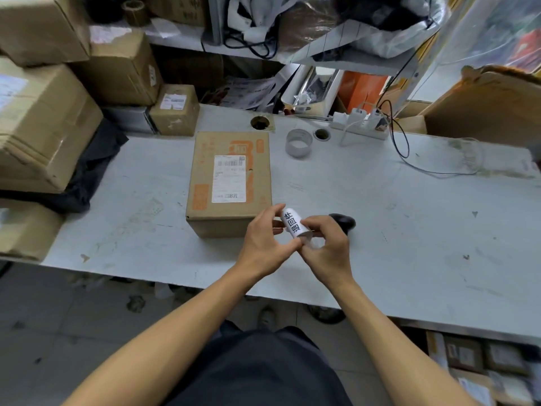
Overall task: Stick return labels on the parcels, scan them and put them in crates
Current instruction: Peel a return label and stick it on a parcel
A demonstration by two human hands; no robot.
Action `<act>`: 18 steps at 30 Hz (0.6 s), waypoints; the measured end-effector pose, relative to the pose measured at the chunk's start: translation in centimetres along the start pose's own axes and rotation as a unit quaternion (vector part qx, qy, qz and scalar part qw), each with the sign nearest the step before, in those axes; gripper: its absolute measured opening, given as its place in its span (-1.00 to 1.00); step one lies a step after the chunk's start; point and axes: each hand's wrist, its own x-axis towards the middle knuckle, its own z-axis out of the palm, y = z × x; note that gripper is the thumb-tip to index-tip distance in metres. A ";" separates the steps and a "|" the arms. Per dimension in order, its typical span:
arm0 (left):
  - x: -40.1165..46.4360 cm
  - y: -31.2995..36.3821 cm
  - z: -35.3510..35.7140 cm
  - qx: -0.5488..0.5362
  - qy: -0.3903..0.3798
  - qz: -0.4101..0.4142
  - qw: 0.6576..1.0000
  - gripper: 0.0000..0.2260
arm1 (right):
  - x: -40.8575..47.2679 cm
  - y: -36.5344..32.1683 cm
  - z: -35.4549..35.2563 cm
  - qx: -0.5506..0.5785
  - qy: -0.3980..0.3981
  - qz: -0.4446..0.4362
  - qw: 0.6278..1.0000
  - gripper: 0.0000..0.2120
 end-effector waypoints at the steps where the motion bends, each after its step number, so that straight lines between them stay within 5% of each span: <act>1: 0.1 0.2 -0.1 -0.011 0.007 0.004 1.000 -0.30 | 0.0 -0.2 -0.2 0.002 -0.004 -0.005 1.000 -0.65; 6: -0.1 -0.1 -1.8 -0.004 0.011 0.054 0.998 -0.36 | 0.3 -0.2 -1.4 -0.005 -0.061 0.042 0.997 -0.49; 18: -1.3 -1.6 -6.7 0.092 0.002 0.120 0.988 -0.44 | 3.2 -0.7 -1.9 -0.118 -0.093 -0.085 0.985 -0.57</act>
